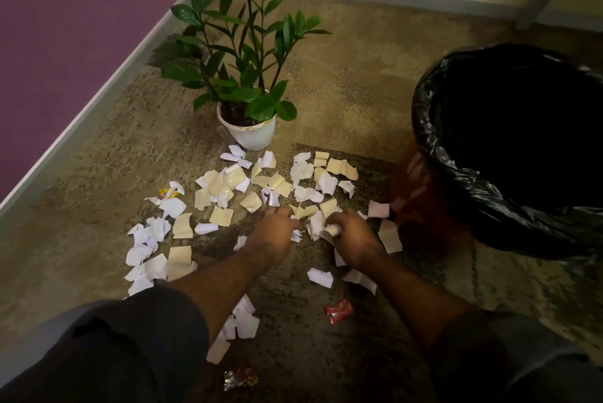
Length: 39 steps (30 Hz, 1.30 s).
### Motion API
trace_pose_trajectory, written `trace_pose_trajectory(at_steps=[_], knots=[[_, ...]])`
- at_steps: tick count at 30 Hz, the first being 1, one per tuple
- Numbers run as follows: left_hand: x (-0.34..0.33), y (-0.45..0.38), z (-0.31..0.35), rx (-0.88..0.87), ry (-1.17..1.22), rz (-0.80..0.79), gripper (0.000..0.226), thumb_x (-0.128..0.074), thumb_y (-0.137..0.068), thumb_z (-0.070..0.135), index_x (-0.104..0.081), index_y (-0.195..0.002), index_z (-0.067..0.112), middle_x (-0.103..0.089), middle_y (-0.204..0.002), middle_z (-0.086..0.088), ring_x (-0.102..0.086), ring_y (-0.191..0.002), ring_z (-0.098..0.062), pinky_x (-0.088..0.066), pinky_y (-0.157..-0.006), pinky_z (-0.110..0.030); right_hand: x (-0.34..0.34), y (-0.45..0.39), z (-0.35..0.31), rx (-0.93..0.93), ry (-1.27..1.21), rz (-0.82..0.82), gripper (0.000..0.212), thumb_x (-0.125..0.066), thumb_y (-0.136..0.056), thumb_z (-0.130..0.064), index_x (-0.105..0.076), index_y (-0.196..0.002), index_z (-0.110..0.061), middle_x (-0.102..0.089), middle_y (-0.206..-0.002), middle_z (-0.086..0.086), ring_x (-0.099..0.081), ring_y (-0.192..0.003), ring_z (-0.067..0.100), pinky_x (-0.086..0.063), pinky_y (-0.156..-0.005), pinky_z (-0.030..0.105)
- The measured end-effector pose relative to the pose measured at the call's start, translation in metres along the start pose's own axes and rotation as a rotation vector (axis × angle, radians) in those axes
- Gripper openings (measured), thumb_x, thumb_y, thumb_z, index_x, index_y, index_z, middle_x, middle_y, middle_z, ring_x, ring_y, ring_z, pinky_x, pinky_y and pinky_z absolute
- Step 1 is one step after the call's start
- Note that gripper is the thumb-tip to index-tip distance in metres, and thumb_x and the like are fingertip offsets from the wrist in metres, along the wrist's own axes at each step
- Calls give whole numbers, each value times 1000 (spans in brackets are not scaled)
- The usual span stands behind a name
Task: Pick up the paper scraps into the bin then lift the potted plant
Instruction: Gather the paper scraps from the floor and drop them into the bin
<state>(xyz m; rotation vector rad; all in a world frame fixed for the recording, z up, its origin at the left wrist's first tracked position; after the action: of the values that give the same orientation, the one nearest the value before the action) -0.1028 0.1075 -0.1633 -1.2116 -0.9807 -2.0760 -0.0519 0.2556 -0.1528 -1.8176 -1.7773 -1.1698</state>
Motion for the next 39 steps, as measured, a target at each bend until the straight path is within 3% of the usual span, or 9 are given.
trace_pose_trajectory(at_steps=[6, 10, 16, 20, 23, 27, 30, 33, 39], knots=[[34, 2, -9, 111, 287, 182, 43, -71, -71, 0, -70, -113, 9, -58, -112, -14, -56, -103, -30, -46, -88, -27, 13, -6, -14, -5, -44, 51, 21, -65, -83, -2, -69, -103, -6, -56, -109, 16, -56, -99, 30, -31, -69, 22], [66, 7, -7, 166, 412, 329, 37, -77, -72, 7, -70, -109, 6, -62, -111, -15, -59, -102, -28, -30, -74, -10, 41, -10, -44, 56, -132, 85, 30, -55, -73, 12, -71, -95, -1, -68, -102, 18, -63, -98, 31, -40, -74, 21], [113, 20, 22, 152, 652, 439, 32, -83, -67, 12, -73, -98, 15, -68, -100, -2, -61, -93, -17, -42, -75, -20, 95, -4, -90, 94, -163, 104, 29, -60, -75, 2, -71, -99, -11, -72, -103, 8, -65, -97, 20, -48, -83, 23], [148, 24, 63, 96, 876, 483, 25, -77, -73, 10, -70, -85, 31, -71, -80, 6, -66, -76, -13, -51, -63, -24, 142, 11, -120, 187, -234, 177, 10, -70, -78, -9, -69, -83, -18, -70, -84, 0, -63, -80, 12, -42, -66, 20], [182, 22, 95, 25, 964, 550, 28, -72, -77, 8, -69, -84, 35, -71, -77, 6, -66, -72, -10, -51, -61, -24, 189, 18, -131, 221, -357, 244, 12, -75, -76, -8, -67, -80, -17, -68, -78, -2, -60, -72, 8, -43, -60, 18], [225, 16, 140, -109, 1043, 576, 34, -74, -76, 8, -69, -85, 41, -74, -81, 7, -70, -78, -12, -58, -65, -35, 253, 32, -133, 261, -470, 359, 26, -81, -69, -3, -68, -87, -17, -68, -80, -4, -58, -68, 1, -48, -62, 14], [244, 5, 169, -162, 1089, 600, 33, -76, -74, 4, -70, -95, 30, -74, -85, 4, -68, -77, -14, -59, -67, -38, 288, 41, -124, 248, -572, 352, 29, -77, -71, 2, -69, -94, -14, -71, -87, 3, -64, -73, 9, -57, -66, 28], [254, -9, 201, -208, 1140, 559, 37, -79, -73, 6, -69, -108, 14, -73, -92, -2, -67, -77, -11, -57, -63, -30, 318, 52, -110, 237, -647, 336, 28, -73, -77, 4, -68, -100, -10, -71, -92, 9, -65, -73, 12, -57, -65, 30], [247, -35, 256, -297, 1173, 385, 47, -86, -60, 14, -69, -102, 23, -75, -92, 2, -71, -83, -13, -61, -72, -34, 359, 69, -67, 131, -597, 340, 42, -73, -72, 11, -66, -108, -9, -68, -107, 17, -64, -87, 23, -56, -80, 45]])
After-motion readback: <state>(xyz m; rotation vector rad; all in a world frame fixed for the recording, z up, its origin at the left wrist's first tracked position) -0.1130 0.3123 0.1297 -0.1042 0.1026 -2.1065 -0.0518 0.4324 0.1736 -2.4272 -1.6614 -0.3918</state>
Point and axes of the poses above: each hand's wrist, its own y-axis away from the middle knuckle, its own x-axis out of the back of the hand, z = x × y, the point moved 7 cm from there along -y, towards the middle knuckle
